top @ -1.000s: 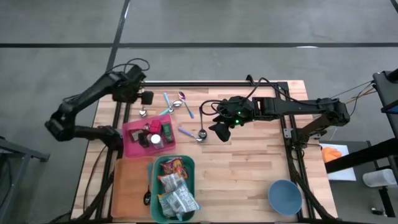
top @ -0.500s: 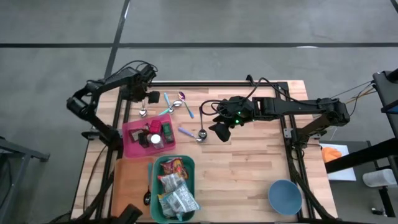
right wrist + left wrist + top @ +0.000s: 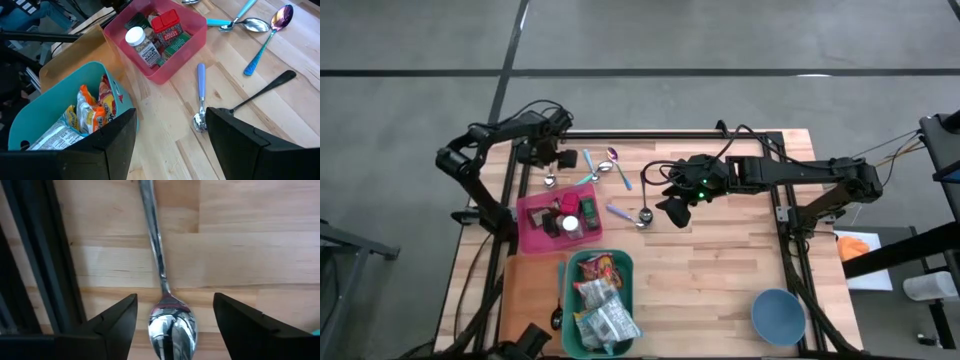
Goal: Pick & Place Food Item
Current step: Put the silver spoon into the orange bin
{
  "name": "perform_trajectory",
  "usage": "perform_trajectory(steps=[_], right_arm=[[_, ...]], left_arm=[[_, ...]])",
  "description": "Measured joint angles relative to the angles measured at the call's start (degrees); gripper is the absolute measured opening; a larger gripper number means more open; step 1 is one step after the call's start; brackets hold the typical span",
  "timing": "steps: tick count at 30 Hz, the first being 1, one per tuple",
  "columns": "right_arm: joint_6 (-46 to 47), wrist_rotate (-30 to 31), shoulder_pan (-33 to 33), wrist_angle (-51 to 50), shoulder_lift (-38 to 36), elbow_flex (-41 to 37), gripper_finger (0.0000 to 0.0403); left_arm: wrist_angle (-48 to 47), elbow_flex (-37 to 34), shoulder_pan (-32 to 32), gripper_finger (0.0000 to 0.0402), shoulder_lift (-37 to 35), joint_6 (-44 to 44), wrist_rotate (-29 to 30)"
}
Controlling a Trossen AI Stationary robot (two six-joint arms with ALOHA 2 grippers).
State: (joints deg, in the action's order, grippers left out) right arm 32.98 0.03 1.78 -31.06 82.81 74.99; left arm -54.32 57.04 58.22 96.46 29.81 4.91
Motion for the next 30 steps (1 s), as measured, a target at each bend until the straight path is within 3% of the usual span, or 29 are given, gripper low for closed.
perform_trajectory(steps=[8, 15, 23, 30], right_arm=[[0.01, 0.0, 0.0, 0.01, 0.0, -0.01, 0.0233], [0.0, 0.0, -0.01, 0.01, 0.0, 0.0, 0.0233], [-0.21, -0.08, -0.02, 0.01, 0.0, 0.0, 0.0233], [-0.15, -0.11, -0.02, -0.01, 0.0, 0.01, 0.0233]], left_arm=[[0.12, -0.04, 0.0, 0.0238, 0.0, 0.21, 0.39], [-5.56, 3.16, 3.3, 0.0237, -0.15, 0.59, -8.54], [-7.58, 3.62, 4.15, 0.0237, -1.41, -1.49, -13.51], [-6.04, 2.22, 0.71, 0.0237, -6.27, 3.07, -12.6]])
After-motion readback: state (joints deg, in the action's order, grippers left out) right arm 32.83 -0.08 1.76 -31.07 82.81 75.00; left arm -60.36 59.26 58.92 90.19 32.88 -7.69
